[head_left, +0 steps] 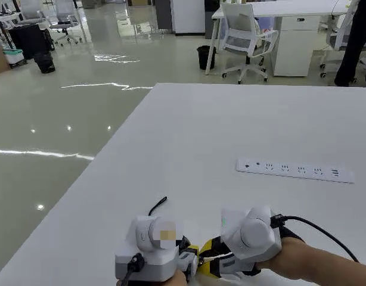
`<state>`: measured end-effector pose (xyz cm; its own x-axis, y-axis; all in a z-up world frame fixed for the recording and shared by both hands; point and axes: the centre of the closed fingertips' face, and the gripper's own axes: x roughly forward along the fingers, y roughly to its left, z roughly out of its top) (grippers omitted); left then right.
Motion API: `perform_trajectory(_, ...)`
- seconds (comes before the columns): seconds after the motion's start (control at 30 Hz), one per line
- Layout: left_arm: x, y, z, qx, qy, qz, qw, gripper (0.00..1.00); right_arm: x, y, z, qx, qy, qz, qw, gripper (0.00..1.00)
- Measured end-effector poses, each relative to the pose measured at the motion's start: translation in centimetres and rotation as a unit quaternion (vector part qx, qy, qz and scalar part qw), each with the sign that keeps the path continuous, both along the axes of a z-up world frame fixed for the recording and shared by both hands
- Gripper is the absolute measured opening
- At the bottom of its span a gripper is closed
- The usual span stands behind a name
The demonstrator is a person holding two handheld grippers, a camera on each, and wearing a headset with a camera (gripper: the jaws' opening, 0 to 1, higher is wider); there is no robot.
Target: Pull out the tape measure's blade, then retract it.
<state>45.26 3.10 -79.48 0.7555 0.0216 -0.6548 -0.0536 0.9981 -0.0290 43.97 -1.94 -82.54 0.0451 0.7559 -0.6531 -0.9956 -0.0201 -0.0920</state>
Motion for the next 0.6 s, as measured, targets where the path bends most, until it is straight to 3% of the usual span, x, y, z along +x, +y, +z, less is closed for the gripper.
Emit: perform_trajectory(0.6, -0.10, 0.04, -0.10, 0.006, -0.001, -0.007, 1.0000, 0.58, -0.15, 0.26, -0.28, -0.002, 0.005, -0.009, 0.9999, 0.15)
